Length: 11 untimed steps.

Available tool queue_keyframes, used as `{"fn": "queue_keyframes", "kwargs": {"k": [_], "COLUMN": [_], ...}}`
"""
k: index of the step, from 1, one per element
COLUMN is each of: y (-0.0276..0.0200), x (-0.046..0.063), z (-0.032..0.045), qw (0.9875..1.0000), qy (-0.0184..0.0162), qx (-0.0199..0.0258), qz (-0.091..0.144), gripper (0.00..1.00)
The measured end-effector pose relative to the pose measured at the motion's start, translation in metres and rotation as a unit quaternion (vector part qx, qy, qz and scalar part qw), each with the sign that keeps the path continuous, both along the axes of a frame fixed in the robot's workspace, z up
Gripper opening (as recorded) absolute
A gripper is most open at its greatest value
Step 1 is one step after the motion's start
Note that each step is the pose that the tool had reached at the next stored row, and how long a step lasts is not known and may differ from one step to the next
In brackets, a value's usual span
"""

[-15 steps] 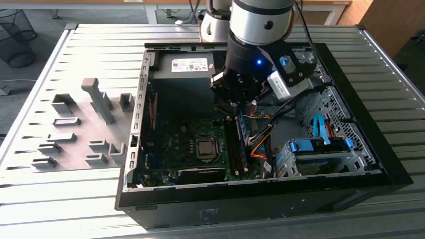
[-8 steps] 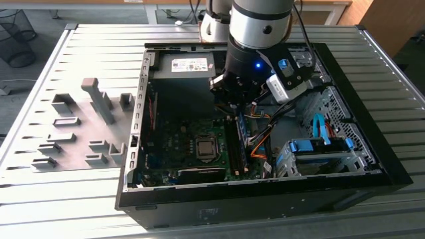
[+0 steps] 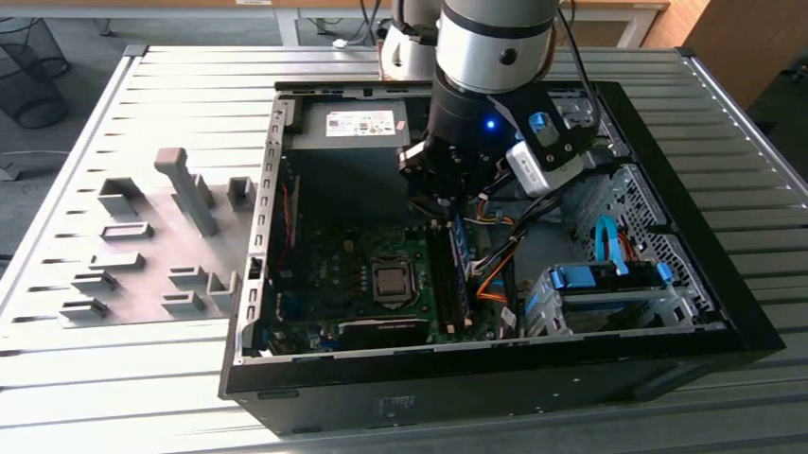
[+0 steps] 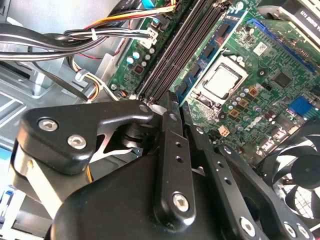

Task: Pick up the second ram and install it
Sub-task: 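Insert the second ram into the second slot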

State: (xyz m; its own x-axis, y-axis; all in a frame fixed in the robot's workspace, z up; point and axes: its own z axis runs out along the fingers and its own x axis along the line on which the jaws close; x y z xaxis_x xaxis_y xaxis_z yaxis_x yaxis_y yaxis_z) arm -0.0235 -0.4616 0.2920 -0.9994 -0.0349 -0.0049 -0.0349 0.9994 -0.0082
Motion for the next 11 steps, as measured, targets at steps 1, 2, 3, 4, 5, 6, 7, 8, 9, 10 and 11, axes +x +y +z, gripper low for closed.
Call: {"fn": "queue_keyframes", "kwargs": {"k": [1,2,3,4,5,6,7,8,9,10,11], "y": [0.0,0.0,-0.0001,-0.0005,-0.0005,-0.0005,-0.0005,-0.0005,-0.0005,-0.0006,-0.001], "x": [0.0,0.0,0.0,0.0,0.0001,0.0003,0.0003,0.0002,0.0002,0.0003,0.0003], "z": [0.0,0.0,0.0,0.0,0.0,-0.0001,-0.0003,-0.0006,-0.0011,-0.0019,-0.003], "qw": [1.0,1.0,1.0,1.0,1.0,1.0,1.0,1.0,1.0,1.0,0.9999], "qy": [0.0,0.0,0.0001,0.0004,0.002,0.0051,0.0067,0.0073,0.0079,0.0085,0.009], "qx": [0.0,0.0001,0.0003,0.0005,0.0007,0.0007,0.0006,0.0006,0.0007,0.0008,0.0008], "qz": [0.0,0.0,0.0,0.0,0.0,0.0,0.0,-0.001,-0.002,-0.004,-0.006], "gripper": [0.14,0.14,0.14,0.14,0.14,0.14,0.14,0.14,0.14,0.14,0.14]}}
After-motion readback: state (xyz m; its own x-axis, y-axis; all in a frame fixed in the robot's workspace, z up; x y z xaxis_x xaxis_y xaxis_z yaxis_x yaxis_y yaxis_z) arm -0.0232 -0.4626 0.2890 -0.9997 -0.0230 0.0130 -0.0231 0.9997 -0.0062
